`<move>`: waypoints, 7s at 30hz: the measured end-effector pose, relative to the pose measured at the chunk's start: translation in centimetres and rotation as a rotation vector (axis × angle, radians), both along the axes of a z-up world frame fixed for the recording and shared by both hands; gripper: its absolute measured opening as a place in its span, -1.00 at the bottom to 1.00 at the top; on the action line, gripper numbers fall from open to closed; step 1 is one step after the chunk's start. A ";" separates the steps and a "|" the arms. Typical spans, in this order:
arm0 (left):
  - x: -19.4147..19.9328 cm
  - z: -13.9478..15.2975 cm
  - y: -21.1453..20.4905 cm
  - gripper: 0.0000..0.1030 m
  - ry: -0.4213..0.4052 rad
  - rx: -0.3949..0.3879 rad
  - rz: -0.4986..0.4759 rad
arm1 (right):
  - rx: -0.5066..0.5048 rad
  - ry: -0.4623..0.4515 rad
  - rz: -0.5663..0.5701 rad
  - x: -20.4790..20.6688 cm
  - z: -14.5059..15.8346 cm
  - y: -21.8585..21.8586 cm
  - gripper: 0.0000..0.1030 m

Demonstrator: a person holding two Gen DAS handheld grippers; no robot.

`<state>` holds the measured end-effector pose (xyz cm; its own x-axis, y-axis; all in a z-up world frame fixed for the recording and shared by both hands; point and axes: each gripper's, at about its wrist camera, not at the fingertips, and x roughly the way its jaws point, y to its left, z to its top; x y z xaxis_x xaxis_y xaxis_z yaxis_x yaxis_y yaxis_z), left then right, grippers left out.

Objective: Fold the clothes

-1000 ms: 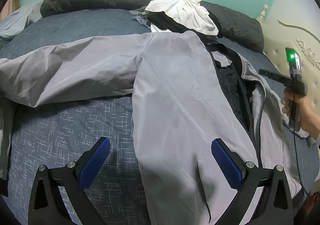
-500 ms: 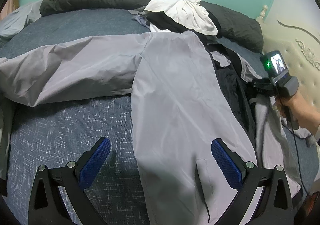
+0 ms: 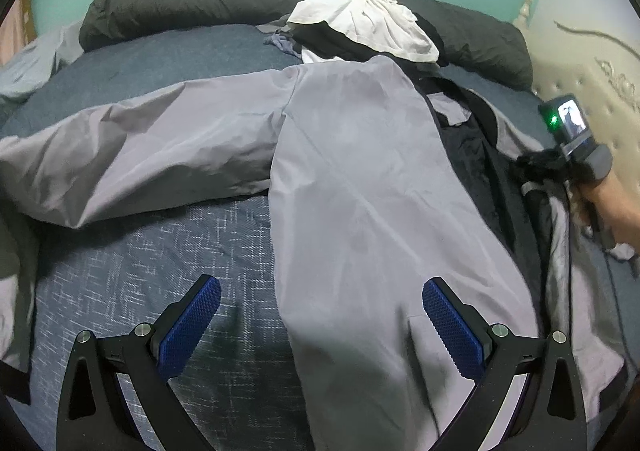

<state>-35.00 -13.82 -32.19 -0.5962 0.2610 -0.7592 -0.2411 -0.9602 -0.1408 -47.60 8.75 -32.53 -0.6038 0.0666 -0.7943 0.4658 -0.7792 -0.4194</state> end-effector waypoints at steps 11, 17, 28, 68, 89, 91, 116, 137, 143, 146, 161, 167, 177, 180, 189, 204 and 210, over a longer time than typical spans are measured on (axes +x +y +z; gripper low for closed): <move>0.1 0.2 0.3 1.00 -0.002 0.044 -0.024 | -0.225 -0.020 -0.005 -0.3 2.9 1.0 -0.96; 0.4 0.6 1.0 1.00 0.010 0.019 -0.047 | -0.234 -0.019 0.008 0.0 3.5 0.5 -0.96; 0.4 0.7 0.3 1.00 0.004 0.097 -0.050 | -0.139 -0.033 0.097 0.3 3.1 -1.7 -0.95; 0.4 0.9 0.0 1.00 0.008 0.123 -0.049 | -0.330 0.017 0.100 0.9 6.5 -0.7 -0.94; 0.4 0.8 -0.4 1.00 0.005 0.141 -0.051 | -0.677 -0.257 0.011 -3.8 3.1 -9.1 -0.88; 0.3 0.6 -0.5 1.00 0.002 0.139 -0.051 | -0.686 -0.252 0.019 -4.1 3.6 -9.0 -0.88; 0.4 0.5 0.3 1.00 -0.004 0.123 -0.068 | -0.602 -0.346 0.179 4.9 -1.1 -8.7 -0.81; 0.1 0.5 0.4 1.00 -0.001 0.127 -0.061 | -0.575 -0.307 0.058 4.9 -0.9 -3.0 -0.75; 0.3 0.6 0.5 1.00 0.003 0.127 -0.063 | -0.653 -0.237 0.079 6.2 2.1 0.3 -0.75; 0.4 0.6 0.6 1.00 0.004 0.125 -0.065 | -0.669 -0.203 0.005 5.1 2.8 2.7 -0.73; 0.2 0.7 0.5 1.00 0.005 0.123 -0.060 | -0.697 -0.186 -0.096 -1.8 4.5 3.1 -0.45; 0.2 0.5 0.3 1.00 0.009 0.114 -0.061 | -0.592 -0.143 -0.198 -7.3 3.6 3.6 -0.35; 0.3 -0.2 0.9 1.00 0.024 0.085 -0.079 | -0.412 -0.118 -0.230 -14.6 0.4 7.8 0.02; 0.0 -0.4 1.0 1.00 0.021 0.087 -0.075 | -0.386 -0.127 -0.168 -15.5 -0.6 7.7 0.02; 0.0 -1.1 2.3 1.00 0.018 0.050 -0.096 | -0.352 -0.159 0.033 -15.1 -1.6 7.0 -0.97; -0.1 -1.3 2.2 1.00 0.013 0.054 -0.088 | -0.402 -0.079 -0.240 -16.2 0.0 11.3 -0.94; 0.1 -1.1 2.1 1.00 0.017 0.061 -0.090 | -0.601 -0.096 -0.119 -15.3 3.1 9.0 -0.66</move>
<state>-34.90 -11.69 -33.34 -0.5811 0.3594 -0.7302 -0.3286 -0.9244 -0.1935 -62.86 17.79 -29.39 -0.5435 -0.3468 -0.7644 0.3754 -0.9149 0.1482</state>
